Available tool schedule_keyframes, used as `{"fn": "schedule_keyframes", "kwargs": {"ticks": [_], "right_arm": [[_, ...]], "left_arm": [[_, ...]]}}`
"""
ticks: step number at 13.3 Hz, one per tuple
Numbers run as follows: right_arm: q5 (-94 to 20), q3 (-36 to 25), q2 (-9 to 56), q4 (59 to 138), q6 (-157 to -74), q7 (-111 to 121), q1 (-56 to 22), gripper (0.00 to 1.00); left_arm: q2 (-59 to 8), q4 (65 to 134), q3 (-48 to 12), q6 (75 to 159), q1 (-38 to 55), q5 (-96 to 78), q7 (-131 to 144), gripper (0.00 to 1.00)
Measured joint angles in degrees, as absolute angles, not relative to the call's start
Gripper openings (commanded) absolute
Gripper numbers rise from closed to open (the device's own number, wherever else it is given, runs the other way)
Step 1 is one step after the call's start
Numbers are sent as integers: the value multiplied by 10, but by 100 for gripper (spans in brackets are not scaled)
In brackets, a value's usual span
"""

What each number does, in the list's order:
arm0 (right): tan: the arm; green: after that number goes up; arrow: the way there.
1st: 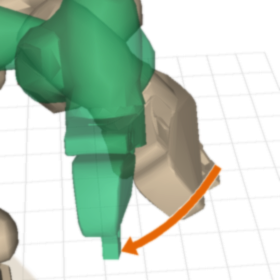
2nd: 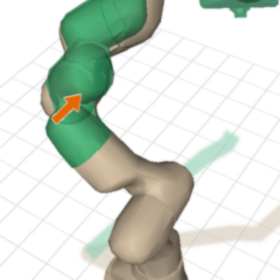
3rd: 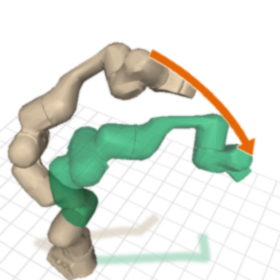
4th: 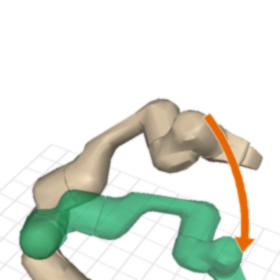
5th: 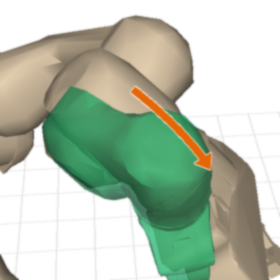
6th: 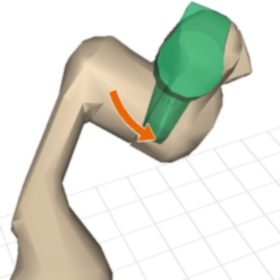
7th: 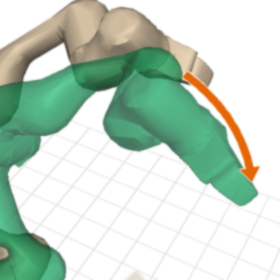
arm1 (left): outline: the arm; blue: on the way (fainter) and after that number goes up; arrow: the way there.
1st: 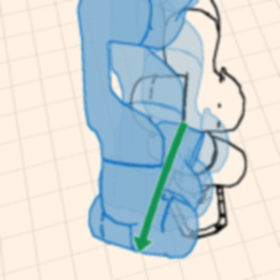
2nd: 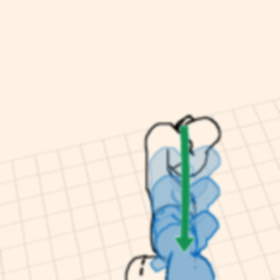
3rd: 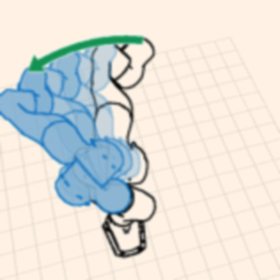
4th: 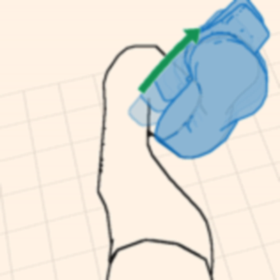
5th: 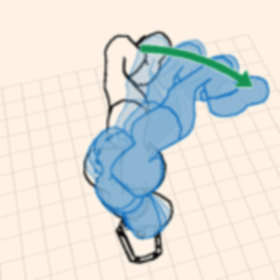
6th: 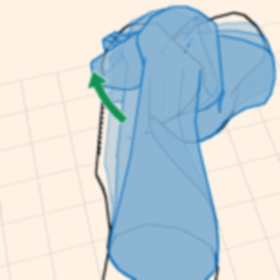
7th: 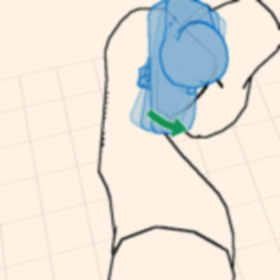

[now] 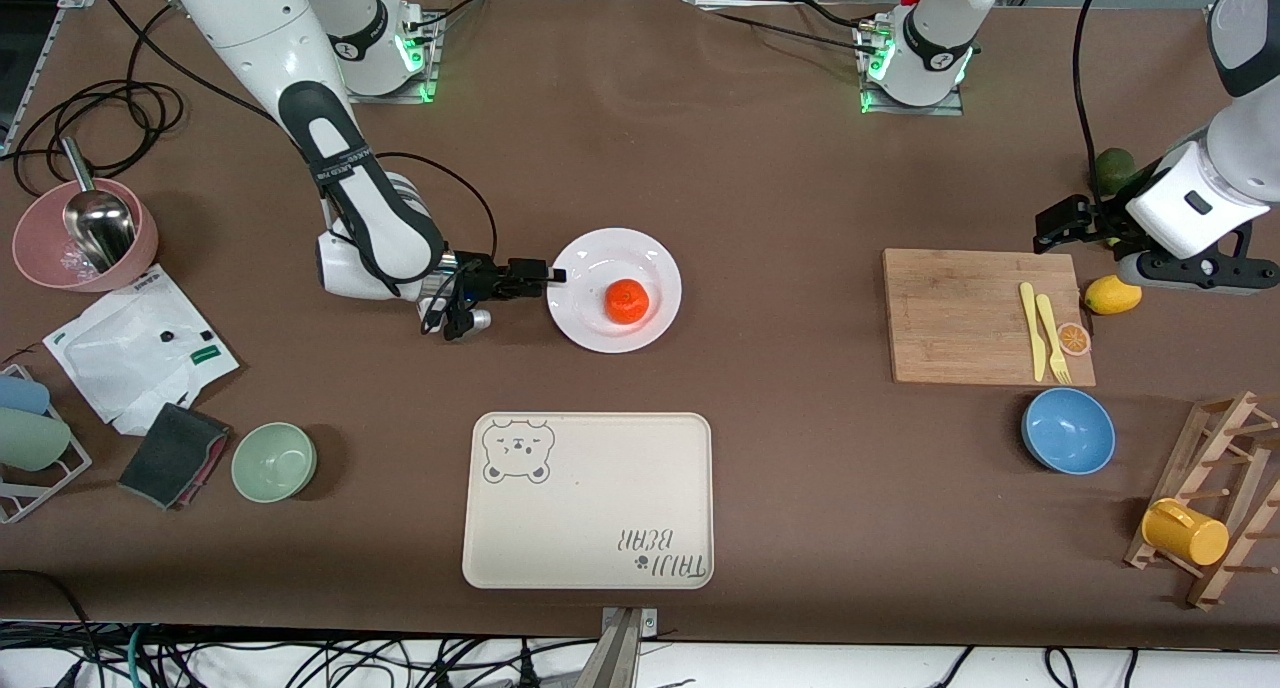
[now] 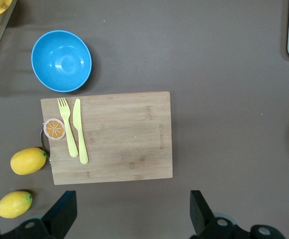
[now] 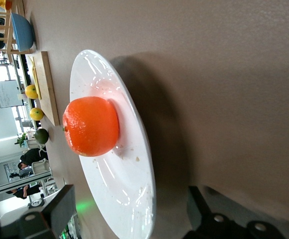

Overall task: Place orange and plate with both arms
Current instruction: 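Close the right gripper on the white plate rim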

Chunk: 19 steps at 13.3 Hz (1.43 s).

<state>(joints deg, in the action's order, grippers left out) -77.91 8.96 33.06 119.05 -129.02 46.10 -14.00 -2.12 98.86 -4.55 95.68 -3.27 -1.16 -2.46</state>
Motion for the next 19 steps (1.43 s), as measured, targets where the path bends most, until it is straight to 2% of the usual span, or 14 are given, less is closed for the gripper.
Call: {"fn": "schedule_keyframes", "kwargs": {"ticks": [2,4,8,10,15,18,19], "right_arm": [[-779,90,334,1185,-1290,461,-142,75],[-779,90,335,1182,-1290,467,-144,62],[-780,90,339,1175,-1290,476,-148,58],[-780,90,344,1172,-1291,476,-150,53],[-780,90,356,1163,-1291,506,-151,12],[-780,90,371,1157,-1291,540,-151,0],[-781,90,376,1152,-1290,546,-151,0]], "left_arm": [[-21,989,-46,957,-33,-12,-25,100],[-21,989,-46,957,-33,-12,-25,100],[-22,989,-46,957,-33,-12,-25,100],[-22,989,-46,957,-33,-12,-25,100],[-22,989,-46,957,-33,-12,-25,100],[-22,989,-46,957,-33,-12,-25,100],[-22,989,-46,957,-33,-12,-25,100]]}}
